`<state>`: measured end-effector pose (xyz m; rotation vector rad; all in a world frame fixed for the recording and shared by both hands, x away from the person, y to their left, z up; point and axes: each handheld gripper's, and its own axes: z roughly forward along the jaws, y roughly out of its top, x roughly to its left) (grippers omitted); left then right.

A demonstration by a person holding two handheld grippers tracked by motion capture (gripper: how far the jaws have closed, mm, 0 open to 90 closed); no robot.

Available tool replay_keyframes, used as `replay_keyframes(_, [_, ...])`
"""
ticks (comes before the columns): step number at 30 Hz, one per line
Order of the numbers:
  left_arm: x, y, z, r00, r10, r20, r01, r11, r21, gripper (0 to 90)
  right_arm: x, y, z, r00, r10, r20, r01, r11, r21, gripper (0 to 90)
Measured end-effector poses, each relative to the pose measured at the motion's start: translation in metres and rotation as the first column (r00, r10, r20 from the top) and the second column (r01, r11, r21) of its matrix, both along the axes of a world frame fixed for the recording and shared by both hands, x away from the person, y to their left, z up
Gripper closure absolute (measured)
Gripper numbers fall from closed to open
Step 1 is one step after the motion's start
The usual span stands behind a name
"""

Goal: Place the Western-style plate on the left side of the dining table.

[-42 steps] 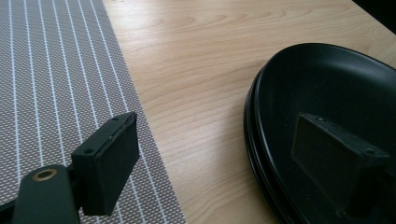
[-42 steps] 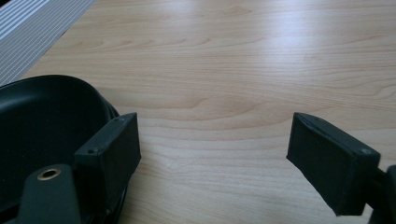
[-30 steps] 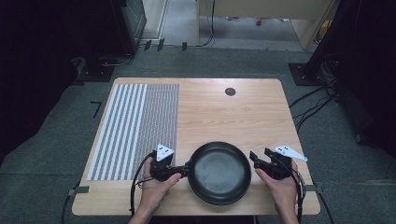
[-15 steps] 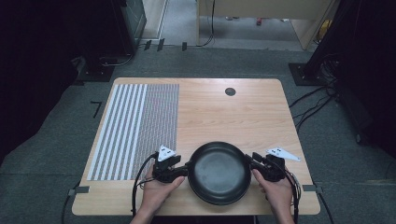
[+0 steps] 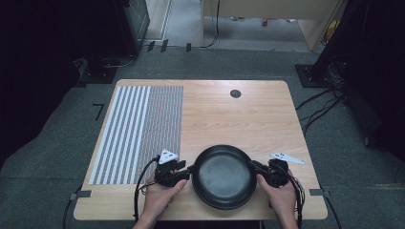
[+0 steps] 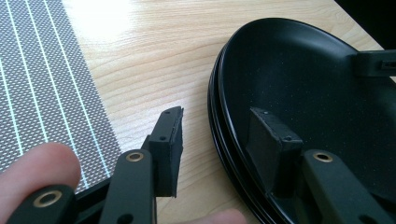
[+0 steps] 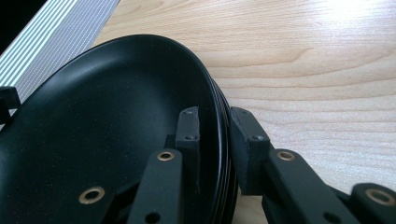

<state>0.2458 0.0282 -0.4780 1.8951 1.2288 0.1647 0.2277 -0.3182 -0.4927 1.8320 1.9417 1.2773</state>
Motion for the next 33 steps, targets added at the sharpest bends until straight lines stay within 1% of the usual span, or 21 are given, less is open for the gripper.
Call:
replay_keyframes(4, [-0.0008, -0.0015, -0.001, 0.9999, -0.014, -0.002, 0.014, 0.9999, 0.007, 57.9, -0.0004, -0.0017, 0.0, 0.9999, -0.01, -0.003, 0.01, 0.9998, 0.019, 76.0])
replay_keyframes(9, [-0.0019, -0.0034, -0.0014, 0.9997, -0.024, -0.009, 0.024, 0.9996, 0.013, 58.4, -0.001, -0.0024, 0.0004, 0.9998, -0.019, -0.006, 0.02, 0.9994, 0.027, 76.7])
replay_keyframes(15, [-0.0013, -0.0023, -0.0019, 0.9994, -0.029, -0.02, 0.029, 0.9996, 0.006, 58.2, -0.0021, -0.0022, 0.0012, 0.9997, -0.025, 0.0, 0.025, 0.9995, 0.019, 77.4])
replay_keyframes(19, [-0.0017, -0.0033, -0.0021, 0.9993, -0.032, -0.019, 0.032, 0.9994, 0.01, 58.4, -0.0027, -0.0022, 0.0021, 0.9996, -0.029, 0.002, 0.029, 0.9994, 0.017, 78.0])
replay_keyframes(26, [-0.0023, -0.0037, -0.0018, 0.9992, -0.035, -0.018, 0.035, 0.9993, 0.01, 58.6, -0.0043, -0.0023, 0.0055, 0.9994, -0.032, 0.016, 0.032, 0.9995, -0.008, 80.6])
replay_keyframes(27, [-0.0024, -0.0037, -0.0016, 0.9991, -0.037, -0.018, 0.037, 0.9993, 0.01, 58.7, -0.0047, -0.0026, 0.0062, 0.9992, -0.035, 0.019, 0.035, 0.9994, -0.005, 84.0])
replay_keyframes(28, [-0.0026, -0.004, -0.0016, 0.9991, -0.039, -0.017, 0.039, 0.9992, 0.01, 58.7, -0.0046, -0.0032, 0.0068, 0.9995, -0.031, 0.012, 0.03, 0.9995, 0.01, 84.1])
replay_keyframes(31, [-0.0033, -0.0053, -0.0018, 0.9987, -0.048, -0.018, 0.048, 0.9988, 0.013, 59.3, -0.0049, -0.0029, 0.0066, 0.9994, -0.031, 0.014, 0.031, 0.9995, 0.006, 84.1])
replay_keyframes(33, [-0.004, -0.0068, -0.0021, 0.998, -0.06, -0.021, 0.06, 0.9981, 0.016, 59.9, -0.0048, -0.0035, 0.0064, 0.9994, -0.033, 0.01, 0.033, 0.9993, 0.017, 84.0])
